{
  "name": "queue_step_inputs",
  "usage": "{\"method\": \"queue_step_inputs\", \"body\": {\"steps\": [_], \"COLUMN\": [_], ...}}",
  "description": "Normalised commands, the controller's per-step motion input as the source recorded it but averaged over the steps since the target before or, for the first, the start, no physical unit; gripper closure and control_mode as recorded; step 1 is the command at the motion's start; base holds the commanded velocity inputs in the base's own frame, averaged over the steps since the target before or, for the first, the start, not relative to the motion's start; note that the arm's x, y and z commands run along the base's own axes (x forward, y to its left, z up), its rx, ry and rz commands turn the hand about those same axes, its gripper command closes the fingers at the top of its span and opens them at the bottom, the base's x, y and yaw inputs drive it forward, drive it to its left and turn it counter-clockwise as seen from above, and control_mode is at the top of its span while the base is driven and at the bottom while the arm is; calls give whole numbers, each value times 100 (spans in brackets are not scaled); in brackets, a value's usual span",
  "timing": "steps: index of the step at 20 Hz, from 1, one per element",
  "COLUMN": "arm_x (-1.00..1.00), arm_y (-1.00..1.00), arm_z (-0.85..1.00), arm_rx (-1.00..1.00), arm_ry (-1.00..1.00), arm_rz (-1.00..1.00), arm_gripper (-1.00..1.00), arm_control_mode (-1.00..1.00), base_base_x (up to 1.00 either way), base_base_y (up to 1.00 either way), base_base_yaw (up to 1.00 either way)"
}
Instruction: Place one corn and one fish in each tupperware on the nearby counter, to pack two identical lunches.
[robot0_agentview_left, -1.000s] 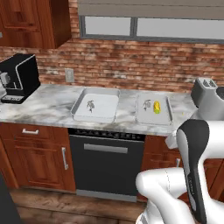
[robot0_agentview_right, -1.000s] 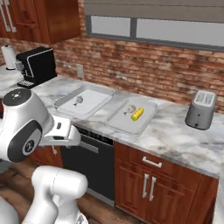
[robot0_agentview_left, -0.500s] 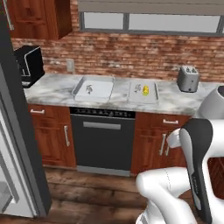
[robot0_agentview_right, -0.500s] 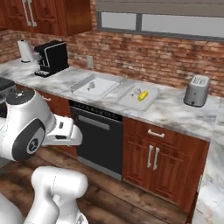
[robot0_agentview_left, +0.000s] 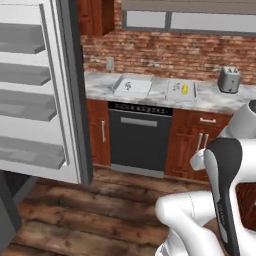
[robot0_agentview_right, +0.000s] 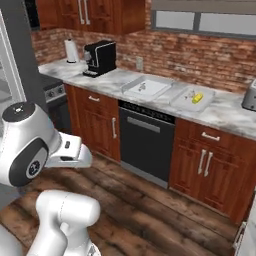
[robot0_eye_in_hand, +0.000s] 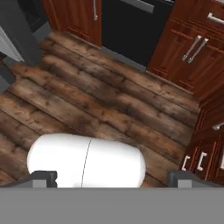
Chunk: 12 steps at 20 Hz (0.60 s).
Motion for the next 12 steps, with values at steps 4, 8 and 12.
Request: {"method": "queue_step_inputs", "body": {"steps": [4, 8, 12], "arm_x": [0, 0, 0], "arm_y": [0, 0, 0], "arm_z": [0, 0, 0], "arm_rx": [0, 0, 0], "arm_ry": [0, 0, 0], "arm_rz": [0, 0, 0], "arm_gripper": [-100, -100, -100], "arm_control_mode": [100, 100, 100], "base_base_x": [-21, 0, 0], "base_base_y": [59, 76, 88], "base_base_yaw": [51, 52, 50]}}
